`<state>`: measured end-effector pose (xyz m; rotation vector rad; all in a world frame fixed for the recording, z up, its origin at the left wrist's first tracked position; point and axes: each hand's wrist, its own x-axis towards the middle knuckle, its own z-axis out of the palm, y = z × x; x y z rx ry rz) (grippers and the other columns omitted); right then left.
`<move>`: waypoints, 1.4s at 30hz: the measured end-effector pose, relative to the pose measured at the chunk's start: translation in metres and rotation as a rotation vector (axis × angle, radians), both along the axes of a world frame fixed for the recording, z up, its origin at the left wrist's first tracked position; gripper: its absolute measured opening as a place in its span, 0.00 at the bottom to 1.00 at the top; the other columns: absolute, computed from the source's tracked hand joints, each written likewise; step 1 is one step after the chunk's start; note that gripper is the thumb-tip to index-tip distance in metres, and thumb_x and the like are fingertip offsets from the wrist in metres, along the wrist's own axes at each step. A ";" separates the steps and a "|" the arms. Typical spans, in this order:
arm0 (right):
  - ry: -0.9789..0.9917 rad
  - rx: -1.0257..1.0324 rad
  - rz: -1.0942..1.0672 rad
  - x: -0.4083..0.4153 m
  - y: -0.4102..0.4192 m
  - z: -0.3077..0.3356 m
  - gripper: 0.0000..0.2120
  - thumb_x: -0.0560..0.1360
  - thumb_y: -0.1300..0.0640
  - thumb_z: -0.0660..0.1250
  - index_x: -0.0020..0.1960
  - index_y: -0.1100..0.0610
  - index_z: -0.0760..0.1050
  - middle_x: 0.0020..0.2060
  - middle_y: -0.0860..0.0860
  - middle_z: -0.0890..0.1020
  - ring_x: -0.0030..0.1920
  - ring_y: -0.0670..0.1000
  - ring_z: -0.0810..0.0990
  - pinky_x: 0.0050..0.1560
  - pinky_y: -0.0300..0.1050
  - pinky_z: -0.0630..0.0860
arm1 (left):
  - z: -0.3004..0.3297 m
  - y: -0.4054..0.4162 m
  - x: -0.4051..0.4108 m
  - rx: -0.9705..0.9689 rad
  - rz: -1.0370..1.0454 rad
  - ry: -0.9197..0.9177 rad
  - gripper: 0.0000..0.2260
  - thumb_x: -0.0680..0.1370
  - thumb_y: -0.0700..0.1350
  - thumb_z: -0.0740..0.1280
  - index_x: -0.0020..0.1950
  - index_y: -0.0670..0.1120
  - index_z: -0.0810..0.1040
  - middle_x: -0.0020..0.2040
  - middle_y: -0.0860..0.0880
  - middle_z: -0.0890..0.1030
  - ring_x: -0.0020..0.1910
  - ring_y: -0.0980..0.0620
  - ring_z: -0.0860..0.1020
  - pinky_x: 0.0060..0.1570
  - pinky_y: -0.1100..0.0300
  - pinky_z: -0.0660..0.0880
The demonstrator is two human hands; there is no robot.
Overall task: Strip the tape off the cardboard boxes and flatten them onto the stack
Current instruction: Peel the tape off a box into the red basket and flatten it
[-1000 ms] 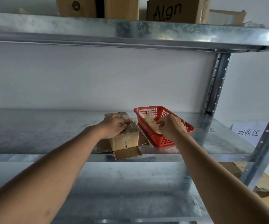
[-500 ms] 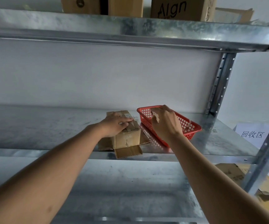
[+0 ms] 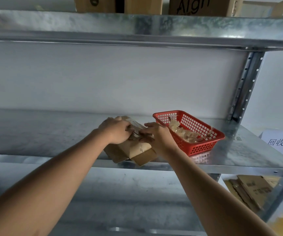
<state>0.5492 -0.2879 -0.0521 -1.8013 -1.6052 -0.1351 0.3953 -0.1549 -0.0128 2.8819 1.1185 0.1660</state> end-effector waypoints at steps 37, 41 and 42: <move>0.722 0.249 -0.407 -0.046 0.032 -0.016 0.08 0.75 0.56 0.74 0.54 0.51 0.87 0.44 0.42 0.87 0.46 0.44 0.85 0.53 0.50 0.85 | -0.006 0.034 -0.012 -0.051 -0.217 0.048 0.26 0.83 0.69 0.47 0.81 0.68 0.55 0.76 0.54 0.64 0.75 0.46 0.58 0.74 0.42 0.60; 0.456 0.104 -0.444 -0.046 0.035 0.004 0.07 0.74 0.59 0.73 0.50 0.53 0.88 0.43 0.46 0.87 0.43 0.46 0.83 0.49 0.45 0.81 | 0.007 0.050 -0.023 -0.148 -0.244 0.099 0.35 0.71 0.81 0.52 0.78 0.74 0.56 0.66 0.58 0.66 0.69 0.50 0.58 0.72 0.45 0.61; 0.397 0.067 -0.450 -0.046 0.037 0.008 0.07 0.74 0.59 0.72 0.50 0.55 0.87 0.43 0.48 0.87 0.44 0.48 0.83 0.48 0.46 0.80 | 0.009 0.053 -0.024 -0.174 -0.258 0.102 0.37 0.70 0.82 0.54 0.78 0.74 0.57 0.65 0.58 0.66 0.68 0.51 0.59 0.71 0.46 0.62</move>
